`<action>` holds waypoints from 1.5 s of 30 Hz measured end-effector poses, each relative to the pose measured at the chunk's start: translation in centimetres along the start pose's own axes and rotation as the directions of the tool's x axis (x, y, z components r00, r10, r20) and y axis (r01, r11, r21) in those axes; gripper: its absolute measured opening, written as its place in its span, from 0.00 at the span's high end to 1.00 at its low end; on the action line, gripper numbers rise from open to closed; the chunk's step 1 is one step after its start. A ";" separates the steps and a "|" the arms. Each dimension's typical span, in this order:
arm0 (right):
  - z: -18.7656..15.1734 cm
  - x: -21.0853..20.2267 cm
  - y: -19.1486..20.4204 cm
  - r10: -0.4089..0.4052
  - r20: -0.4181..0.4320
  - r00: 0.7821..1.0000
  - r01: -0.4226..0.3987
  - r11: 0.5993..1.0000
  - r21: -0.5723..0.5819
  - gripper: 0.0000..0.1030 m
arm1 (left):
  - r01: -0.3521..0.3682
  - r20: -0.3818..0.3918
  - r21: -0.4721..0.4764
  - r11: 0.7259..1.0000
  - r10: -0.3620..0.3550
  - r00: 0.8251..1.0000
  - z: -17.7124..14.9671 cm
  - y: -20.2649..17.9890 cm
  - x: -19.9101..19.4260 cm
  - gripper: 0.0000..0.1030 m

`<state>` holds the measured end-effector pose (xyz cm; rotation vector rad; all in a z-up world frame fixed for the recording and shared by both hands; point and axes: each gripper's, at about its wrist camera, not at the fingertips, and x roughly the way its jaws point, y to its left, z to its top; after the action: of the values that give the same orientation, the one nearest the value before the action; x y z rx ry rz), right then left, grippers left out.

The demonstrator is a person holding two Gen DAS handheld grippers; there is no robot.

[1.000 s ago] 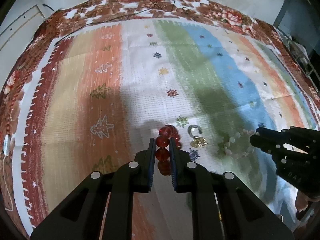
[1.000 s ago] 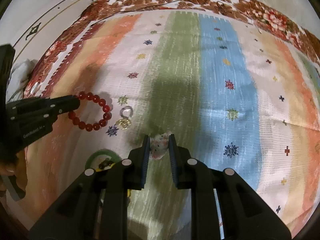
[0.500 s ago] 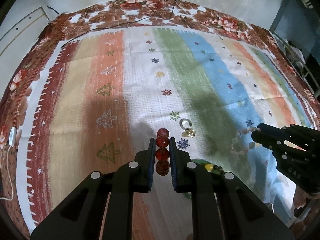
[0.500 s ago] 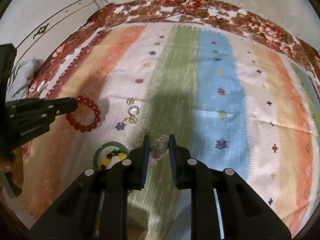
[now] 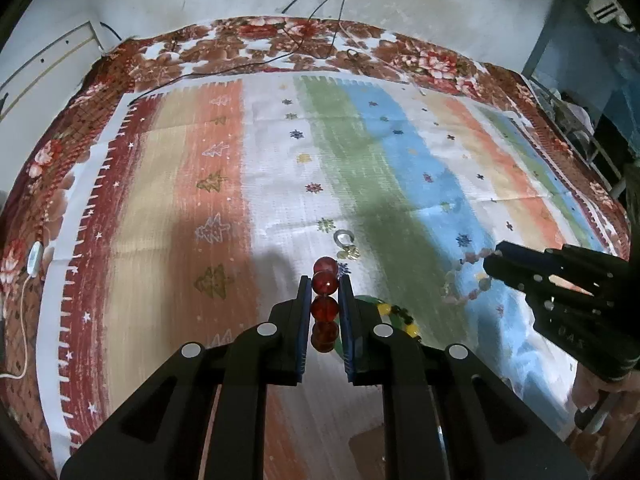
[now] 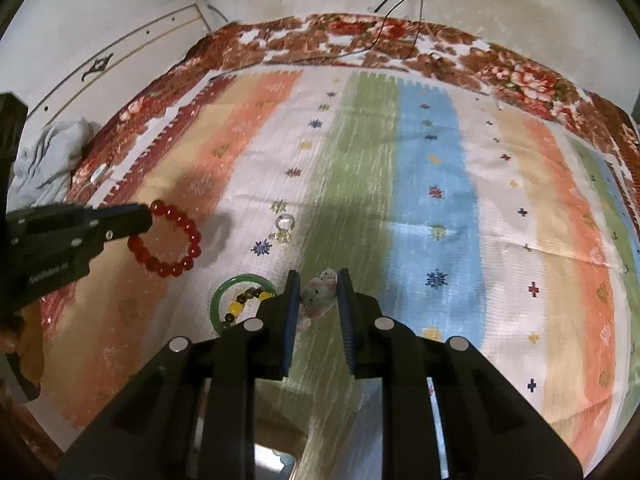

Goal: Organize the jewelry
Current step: 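Lift the red bracelet with the left tool while the right tool lifts the charm bracelet, then carry the red bracelet with the left tool while the right tool carries the charm bracelet to the tin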

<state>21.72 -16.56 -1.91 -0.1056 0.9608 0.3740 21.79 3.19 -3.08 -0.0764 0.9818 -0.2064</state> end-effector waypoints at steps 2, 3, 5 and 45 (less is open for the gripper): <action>-0.2 -0.6 0.1 0.006 0.009 1.000 -0.006 1.000 0.002 0.80 | 0.009 0.005 0.004 1.000 -0.009 1.000 -0.3 -0.3 -0.6 0.87; -0.2 -0.8 0.2 0.007 0.011 1.000 -0.007 1.000 0.001 0.80 | 0.012 0.007 0.006 1.000 -0.012 1.000 -0.4 -0.4 -0.8 0.87; -0.5 -1.2 0.2 0.008 0.017 1.000 -0.008 1.000 0.000 0.80 | 0.016 0.010 0.015 1.000 -0.016 1.000 -0.7 -0.7 -1.1 0.87; -5.1 -8.1 2.8 0.080 0.101 0.992 -0.075 0.996 -0.047 0.80 | 0.099 0.113 0.094 0.991 -0.110 0.987 -6.8 -4.4 -8.5 0.87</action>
<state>12.58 -17.43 2.02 -0.0879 0.8573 0.4678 10.97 0.81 0.84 -0.0587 0.8501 -0.3376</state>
